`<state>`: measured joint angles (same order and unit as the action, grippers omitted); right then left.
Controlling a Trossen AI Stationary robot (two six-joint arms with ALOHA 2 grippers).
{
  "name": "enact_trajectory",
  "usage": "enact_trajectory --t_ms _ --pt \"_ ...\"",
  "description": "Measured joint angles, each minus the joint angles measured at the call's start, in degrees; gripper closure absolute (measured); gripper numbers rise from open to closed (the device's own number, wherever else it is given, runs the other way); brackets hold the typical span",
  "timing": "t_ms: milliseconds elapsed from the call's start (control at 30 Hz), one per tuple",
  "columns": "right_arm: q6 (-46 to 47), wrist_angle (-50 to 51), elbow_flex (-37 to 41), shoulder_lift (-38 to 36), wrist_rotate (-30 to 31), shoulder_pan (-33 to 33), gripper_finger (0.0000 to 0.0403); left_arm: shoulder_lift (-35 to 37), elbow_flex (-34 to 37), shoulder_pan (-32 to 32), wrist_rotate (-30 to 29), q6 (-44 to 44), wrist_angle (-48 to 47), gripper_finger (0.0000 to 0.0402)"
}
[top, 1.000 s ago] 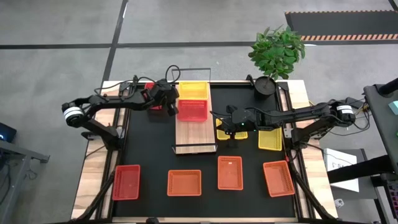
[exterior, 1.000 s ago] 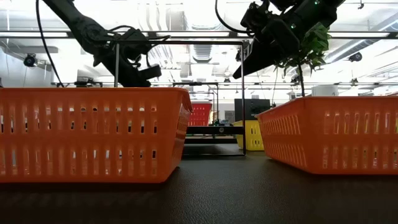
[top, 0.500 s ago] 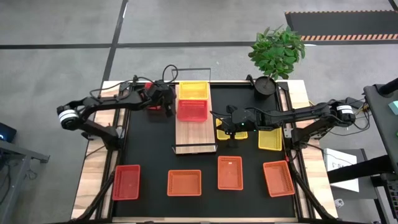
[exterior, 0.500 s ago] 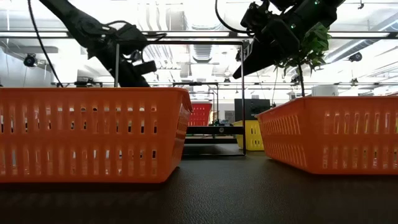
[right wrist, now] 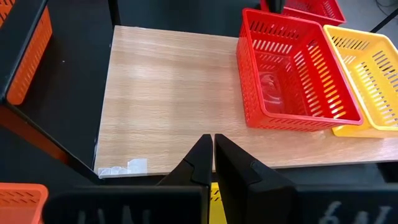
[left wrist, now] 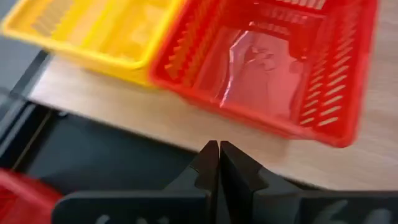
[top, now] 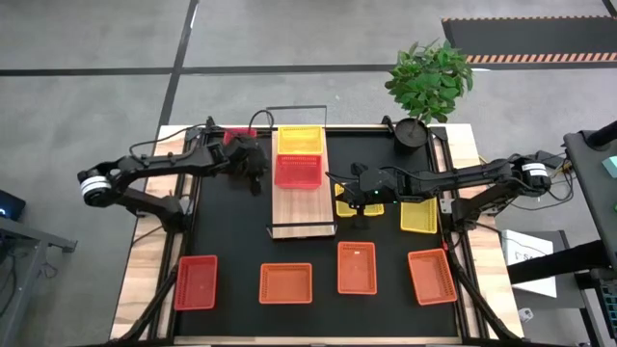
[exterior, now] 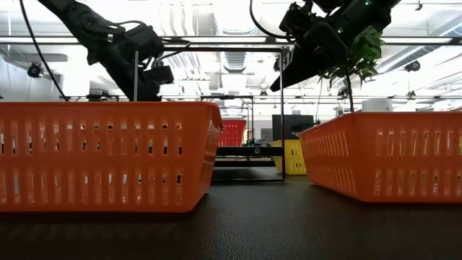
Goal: Stack baskets on shelf by color
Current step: Put the top right red bin on the shelf, then stack the left yellow bin on the top of the yellow bin on the shelf
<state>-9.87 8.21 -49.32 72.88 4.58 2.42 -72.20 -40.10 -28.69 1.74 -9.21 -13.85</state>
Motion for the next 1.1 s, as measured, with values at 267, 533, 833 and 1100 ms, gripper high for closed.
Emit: enact_trajectory --t_ms 267,533,833,1100 --pt "0.26 0.02 -0.01 0.00 0.00 0.00 0.0394 -2.37 -0.12 3.34 0.21 0.11 2.58 0.0402" --pt "0.34 0.04 -0.02 0.00 0.00 0.00 0.0394 -2.32 -0.17 3.98 0.89 2.92 3.41 0.0402" --pt "1.06 0.06 0.00 -0.02 0.00 -0.02 0.0394 -0.65 -0.22 4.03 0.90 2.97 0.93 0.0402" --pt "0.92 0.06 -0.02 -0.02 -0.02 -0.02 0.0394 11.21 0.07 9.23 -1.88 10.26 -3.07 0.0402"
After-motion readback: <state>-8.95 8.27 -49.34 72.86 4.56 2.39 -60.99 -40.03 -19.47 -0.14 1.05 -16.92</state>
